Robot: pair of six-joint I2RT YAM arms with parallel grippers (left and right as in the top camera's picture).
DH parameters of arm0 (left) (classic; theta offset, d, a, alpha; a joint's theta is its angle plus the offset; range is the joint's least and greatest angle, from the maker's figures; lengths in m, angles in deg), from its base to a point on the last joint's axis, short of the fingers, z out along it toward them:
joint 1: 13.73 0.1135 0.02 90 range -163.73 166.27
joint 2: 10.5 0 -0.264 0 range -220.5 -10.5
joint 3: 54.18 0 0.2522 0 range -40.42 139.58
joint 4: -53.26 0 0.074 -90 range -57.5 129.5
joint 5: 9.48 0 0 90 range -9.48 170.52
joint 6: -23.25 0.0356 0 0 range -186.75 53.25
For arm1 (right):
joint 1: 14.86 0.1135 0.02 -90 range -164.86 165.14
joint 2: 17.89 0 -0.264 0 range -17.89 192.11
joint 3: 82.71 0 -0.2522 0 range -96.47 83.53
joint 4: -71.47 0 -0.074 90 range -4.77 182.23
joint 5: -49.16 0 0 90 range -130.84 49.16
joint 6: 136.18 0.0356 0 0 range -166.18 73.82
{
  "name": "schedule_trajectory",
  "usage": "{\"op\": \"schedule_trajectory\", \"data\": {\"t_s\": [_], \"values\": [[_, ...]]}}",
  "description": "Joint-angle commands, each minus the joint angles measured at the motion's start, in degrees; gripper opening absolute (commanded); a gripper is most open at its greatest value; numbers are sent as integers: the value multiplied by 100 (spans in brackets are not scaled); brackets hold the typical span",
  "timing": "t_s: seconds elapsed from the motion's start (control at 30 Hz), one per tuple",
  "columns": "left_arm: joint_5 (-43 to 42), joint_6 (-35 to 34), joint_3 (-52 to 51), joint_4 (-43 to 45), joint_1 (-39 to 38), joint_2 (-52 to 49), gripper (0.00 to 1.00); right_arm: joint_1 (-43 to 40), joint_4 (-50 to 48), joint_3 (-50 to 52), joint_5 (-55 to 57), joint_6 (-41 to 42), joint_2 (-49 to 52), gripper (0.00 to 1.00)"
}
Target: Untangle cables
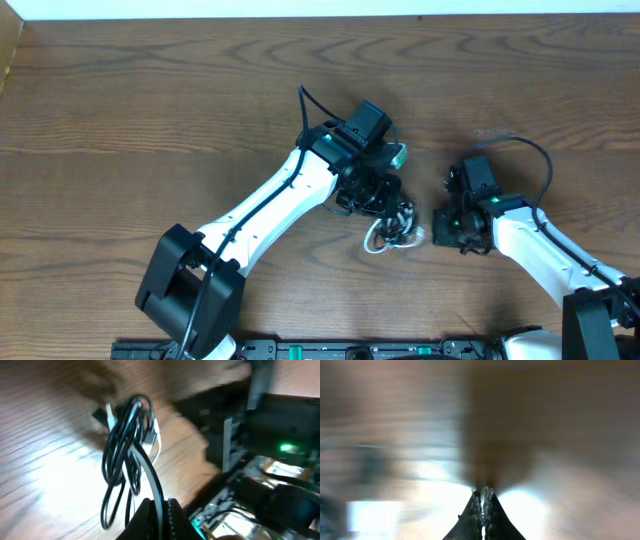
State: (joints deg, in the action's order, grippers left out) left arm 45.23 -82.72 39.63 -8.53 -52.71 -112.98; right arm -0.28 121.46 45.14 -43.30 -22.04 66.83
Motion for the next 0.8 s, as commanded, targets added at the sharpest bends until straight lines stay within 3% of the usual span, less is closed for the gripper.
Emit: {"op": "schedule_trajectory", "data": {"t_s": [0.0, 0.07, 0.13, 0.17, 0.23, 0.33, 0.57, 0.77], "values": [[496, 138, 9, -107, 46, 164, 7, 7, 190, 0, 1178, 820, 31, 1], [496, 138, 7, -120, 44, 164, 7, 9, 199, 0, 1095, 791, 31, 7], [592, 138, -2, -120, 44, 162, 8, 9, 186, 0, 1062, 793, 31, 25], [776, 136, -11, -133, 44, 162, 14, 9, 173, 0, 1064, 793, 31, 35], [1342, 133, -31, -188, 39, 160, 45, 9, 168, 0, 1064, 793, 31, 41], [2041, 129, -122, -205, 42, 160, 64, 9, 170, 0, 1064, 793, 31, 42], [2817, 87, -549, -109, 42, 55, 67, 9, 109, 0, 1010, 793, 31, 44], [2865, 39, -992, 573, 46, -44, 69, 9, 2, 0, 789, 789, 31, 45]]}}
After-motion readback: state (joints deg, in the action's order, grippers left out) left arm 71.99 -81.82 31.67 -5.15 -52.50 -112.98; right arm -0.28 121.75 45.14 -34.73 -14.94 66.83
